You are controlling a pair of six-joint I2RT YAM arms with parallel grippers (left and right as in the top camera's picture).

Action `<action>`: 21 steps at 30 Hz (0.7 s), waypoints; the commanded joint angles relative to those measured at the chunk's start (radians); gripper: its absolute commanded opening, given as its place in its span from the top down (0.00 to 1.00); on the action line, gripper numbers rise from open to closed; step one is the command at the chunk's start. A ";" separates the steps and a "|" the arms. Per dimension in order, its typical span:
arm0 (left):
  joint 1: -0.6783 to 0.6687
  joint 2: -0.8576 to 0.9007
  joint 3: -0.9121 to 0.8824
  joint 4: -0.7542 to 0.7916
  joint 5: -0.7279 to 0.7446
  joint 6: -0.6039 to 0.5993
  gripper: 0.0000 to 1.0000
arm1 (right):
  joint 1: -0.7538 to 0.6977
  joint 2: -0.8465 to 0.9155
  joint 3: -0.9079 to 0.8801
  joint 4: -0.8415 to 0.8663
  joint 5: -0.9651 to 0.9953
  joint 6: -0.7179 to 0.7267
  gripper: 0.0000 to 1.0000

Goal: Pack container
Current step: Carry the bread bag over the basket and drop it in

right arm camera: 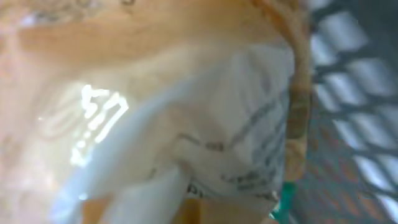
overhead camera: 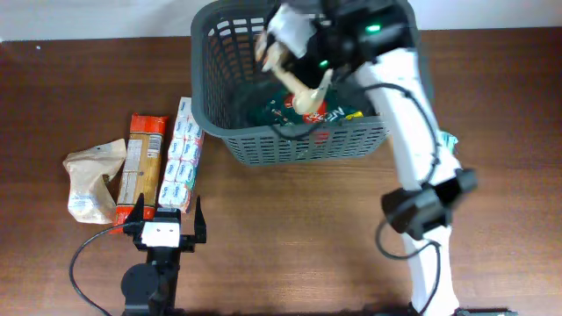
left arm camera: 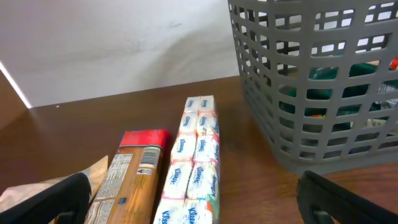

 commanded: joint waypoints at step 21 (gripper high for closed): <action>0.006 -0.006 -0.006 0.002 -0.010 0.013 0.01 | 0.033 0.000 0.014 0.047 0.301 0.165 0.19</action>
